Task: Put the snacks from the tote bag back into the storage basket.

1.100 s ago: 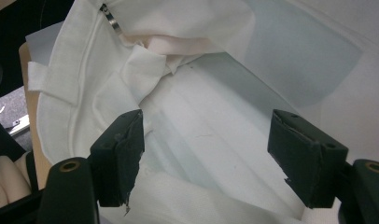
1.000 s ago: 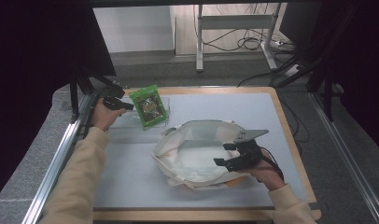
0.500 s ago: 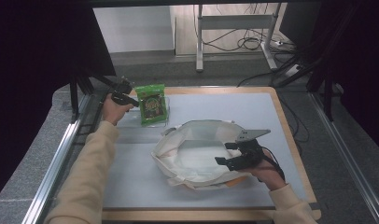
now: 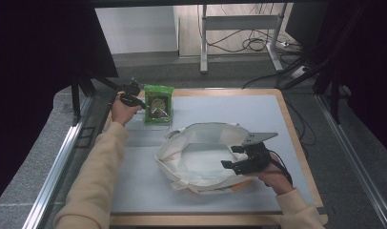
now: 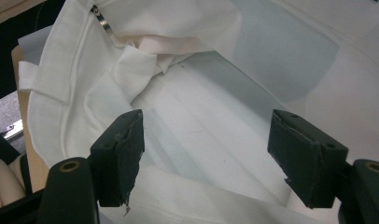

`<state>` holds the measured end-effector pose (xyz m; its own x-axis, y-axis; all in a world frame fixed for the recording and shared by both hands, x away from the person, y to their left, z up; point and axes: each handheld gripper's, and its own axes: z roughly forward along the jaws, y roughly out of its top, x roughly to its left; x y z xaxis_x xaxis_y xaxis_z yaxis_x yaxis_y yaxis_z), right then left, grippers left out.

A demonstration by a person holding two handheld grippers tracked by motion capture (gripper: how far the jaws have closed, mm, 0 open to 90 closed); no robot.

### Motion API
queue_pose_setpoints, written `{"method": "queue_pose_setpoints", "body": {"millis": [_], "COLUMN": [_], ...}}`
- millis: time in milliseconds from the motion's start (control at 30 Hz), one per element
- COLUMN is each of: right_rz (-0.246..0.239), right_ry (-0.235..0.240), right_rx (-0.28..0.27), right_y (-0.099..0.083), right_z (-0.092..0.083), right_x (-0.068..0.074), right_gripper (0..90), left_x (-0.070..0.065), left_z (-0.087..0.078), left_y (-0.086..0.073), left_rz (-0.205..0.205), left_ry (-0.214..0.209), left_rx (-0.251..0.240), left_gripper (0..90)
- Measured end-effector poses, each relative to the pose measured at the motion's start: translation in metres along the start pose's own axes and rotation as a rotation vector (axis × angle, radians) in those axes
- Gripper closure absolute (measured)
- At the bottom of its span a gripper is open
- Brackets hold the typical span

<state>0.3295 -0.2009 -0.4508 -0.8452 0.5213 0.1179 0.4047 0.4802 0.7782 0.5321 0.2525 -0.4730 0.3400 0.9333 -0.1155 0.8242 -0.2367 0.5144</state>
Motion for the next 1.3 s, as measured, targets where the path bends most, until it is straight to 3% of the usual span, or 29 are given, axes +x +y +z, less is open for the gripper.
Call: {"method": "queue_pose_setpoints", "body": {"millis": [367, 500, 733, 867, 1000, 1167, 1300], "right_rz": [0.002, 0.009, 0.006, 0.006, 0.004, 0.0, -0.004], "right_ry": [-0.001, -0.002, -0.001, 0.004, 0.01, 0.01, 0.01], "right_rx": [-0.009, -0.011, -0.024, -0.021, -0.022, -0.03, -0.037], "right_y": [0.001, 0.001, 0.004, 0.004, 0.004, 0.005, 0.006], "right_z": [-0.002, -0.002, -0.004, -0.002, -0.002, -0.005, -0.007], "right_x": [0.0, 0.0, -0.001, -0.002, -0.002, 0.0, 0.002], "right_gripper": [27.5, 27.5, 27.5, 27.5, 27.5, 27.5, 27.5], "left_x": [0.014, 0.014, -0.005, -0.017, -0.027, -0.041, -0.049], "left_z": [-0.024, -0.038, -0.073, -0.086, -0.095, -0.11, -0.121], "left_y": [-0.013, -0.023, -0.043, -0.055, -0.067, -0.087, -0.101], "left_rz": [-0.009, -0.005, 0.079, 0.126, 0.176, 0.225, 0.24], "left_ry": [0.0, -0.026, -0.096, -0.145, -0.216, -0.228, -0.251], "left_rx": [-0.036, -0.074, -0.191, -0.208, -0.216, -0.245, -0.266], "left_gripper": [90.0, 90.0, 90.0, 88.5, 76.2, 64.8, 54.0]}}
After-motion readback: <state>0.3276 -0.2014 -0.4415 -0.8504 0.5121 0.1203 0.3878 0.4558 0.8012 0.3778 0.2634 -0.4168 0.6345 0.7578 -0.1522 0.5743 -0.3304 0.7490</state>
